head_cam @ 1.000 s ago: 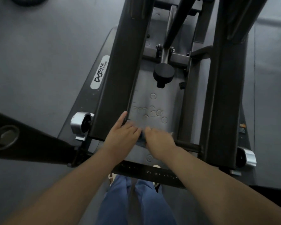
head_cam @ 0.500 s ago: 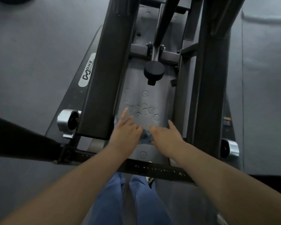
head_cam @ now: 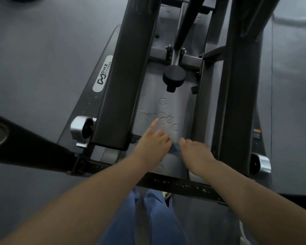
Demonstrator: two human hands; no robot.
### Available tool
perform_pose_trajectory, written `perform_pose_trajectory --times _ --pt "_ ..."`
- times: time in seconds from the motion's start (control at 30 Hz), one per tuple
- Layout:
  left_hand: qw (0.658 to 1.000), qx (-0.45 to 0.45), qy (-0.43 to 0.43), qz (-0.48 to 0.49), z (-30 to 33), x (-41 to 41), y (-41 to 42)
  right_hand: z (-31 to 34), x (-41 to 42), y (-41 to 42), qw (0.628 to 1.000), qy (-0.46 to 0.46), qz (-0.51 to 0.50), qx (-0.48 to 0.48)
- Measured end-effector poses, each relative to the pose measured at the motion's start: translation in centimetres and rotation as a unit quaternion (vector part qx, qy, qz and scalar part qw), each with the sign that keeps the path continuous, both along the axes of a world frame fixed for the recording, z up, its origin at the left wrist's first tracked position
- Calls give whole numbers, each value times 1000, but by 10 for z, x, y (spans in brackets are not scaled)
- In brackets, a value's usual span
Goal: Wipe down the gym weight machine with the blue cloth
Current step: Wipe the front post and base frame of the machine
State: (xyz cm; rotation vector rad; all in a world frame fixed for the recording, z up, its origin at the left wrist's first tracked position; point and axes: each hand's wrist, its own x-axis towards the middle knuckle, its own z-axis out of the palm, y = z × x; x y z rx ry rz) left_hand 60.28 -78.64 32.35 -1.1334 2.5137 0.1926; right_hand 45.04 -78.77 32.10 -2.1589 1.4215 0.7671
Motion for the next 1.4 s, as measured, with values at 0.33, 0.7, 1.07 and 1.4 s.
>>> perform_pose_trajectory --times 0.33,0.7,1.07,1.4 --pt "985 -89 -34 145 8 71 16 -22 94 -17 992 -124 -9 22" --pt "986 -2 -61 157 7 17 5 -15 33 -3 995 -63 42 -62" --pt "993 39 5 115 0 -48 2 8 -30 12 994 50 47 -80" --pt "948 -11 222 226 18 -9 23 47 -31 19 987 -30 -30 -152"
